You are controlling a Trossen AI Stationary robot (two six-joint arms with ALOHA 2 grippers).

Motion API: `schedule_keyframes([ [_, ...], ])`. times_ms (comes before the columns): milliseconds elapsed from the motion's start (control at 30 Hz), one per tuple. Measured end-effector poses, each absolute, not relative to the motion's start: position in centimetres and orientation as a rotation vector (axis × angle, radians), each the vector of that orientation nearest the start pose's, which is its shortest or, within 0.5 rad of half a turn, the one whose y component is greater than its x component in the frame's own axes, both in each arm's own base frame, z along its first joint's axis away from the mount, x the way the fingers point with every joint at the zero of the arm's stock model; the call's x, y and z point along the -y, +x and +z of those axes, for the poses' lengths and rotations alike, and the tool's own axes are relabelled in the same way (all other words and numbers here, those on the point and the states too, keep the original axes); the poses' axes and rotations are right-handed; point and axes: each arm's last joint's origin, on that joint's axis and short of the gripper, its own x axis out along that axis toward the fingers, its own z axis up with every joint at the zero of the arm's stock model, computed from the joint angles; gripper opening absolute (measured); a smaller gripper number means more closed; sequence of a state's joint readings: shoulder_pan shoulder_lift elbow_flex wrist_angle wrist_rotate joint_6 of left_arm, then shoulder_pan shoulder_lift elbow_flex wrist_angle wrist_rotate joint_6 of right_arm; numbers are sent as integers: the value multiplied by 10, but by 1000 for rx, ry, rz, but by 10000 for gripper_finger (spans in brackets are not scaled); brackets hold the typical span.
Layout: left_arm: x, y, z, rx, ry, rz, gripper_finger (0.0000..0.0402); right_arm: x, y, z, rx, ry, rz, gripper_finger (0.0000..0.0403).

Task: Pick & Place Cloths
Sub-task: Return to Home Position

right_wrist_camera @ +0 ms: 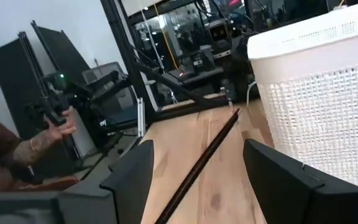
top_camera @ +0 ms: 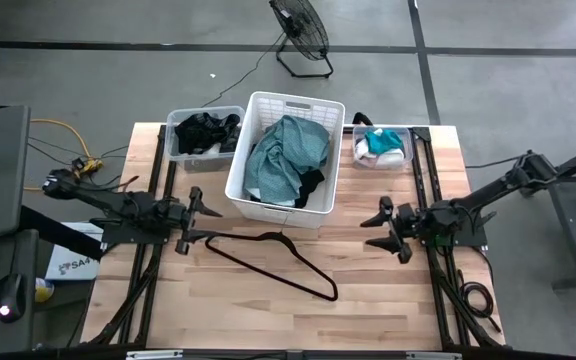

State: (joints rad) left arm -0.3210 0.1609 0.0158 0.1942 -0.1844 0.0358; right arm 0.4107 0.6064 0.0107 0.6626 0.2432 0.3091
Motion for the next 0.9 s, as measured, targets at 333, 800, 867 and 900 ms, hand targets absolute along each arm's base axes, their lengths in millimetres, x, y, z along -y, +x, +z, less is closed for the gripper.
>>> schedule_keyframes([
  [333, 26, 93, 173, 42, 56, -160, 218, -42, 114, 167, -40, 342, 174, 240],
  [800, 27, 92, 173, 15, 75, -203, 218, -35, 98, 162, -82, 355, 170, 240],
  [867, 28, 92, 173, 14, 73, -225, 218, -35, 97, 164, -68, 362, 173, 240],
  [900, 28, 92, 173, 13, 74, -240, 218, -35, 97, 164, -66, 370, 173, 240],
])
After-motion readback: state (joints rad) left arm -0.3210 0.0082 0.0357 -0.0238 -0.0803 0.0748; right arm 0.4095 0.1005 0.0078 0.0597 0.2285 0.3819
